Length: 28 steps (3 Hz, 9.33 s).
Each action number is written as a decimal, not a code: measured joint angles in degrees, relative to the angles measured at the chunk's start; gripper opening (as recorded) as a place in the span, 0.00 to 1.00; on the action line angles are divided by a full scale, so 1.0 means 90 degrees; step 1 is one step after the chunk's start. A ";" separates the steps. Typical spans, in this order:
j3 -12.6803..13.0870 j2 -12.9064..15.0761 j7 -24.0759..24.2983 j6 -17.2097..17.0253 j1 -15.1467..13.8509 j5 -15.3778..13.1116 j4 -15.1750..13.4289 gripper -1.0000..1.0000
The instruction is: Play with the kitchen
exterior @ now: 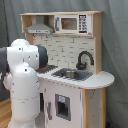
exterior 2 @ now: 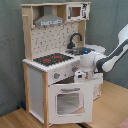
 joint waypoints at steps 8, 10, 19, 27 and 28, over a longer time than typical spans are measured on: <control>0.1806 -0.0161 0.4019 0.1149 0.0001 0.0000 -0.0109 1.00; 0.1598 -0.1173 0.4445 0.0511 -0.0143 -0.0007 -0.0019 1.00; 0.0596 -0.4680 0.3520 -0.3996 0.1289 -0.1680 0.1550 1.00; 0.2152 -0.5483 0.3222 -0.2782 0.0992 -0.6156 0.1191 1.00; 0.2143 -0.5482 0.3625 -0.2445 0.0956 -0.6295 0.0815 1.00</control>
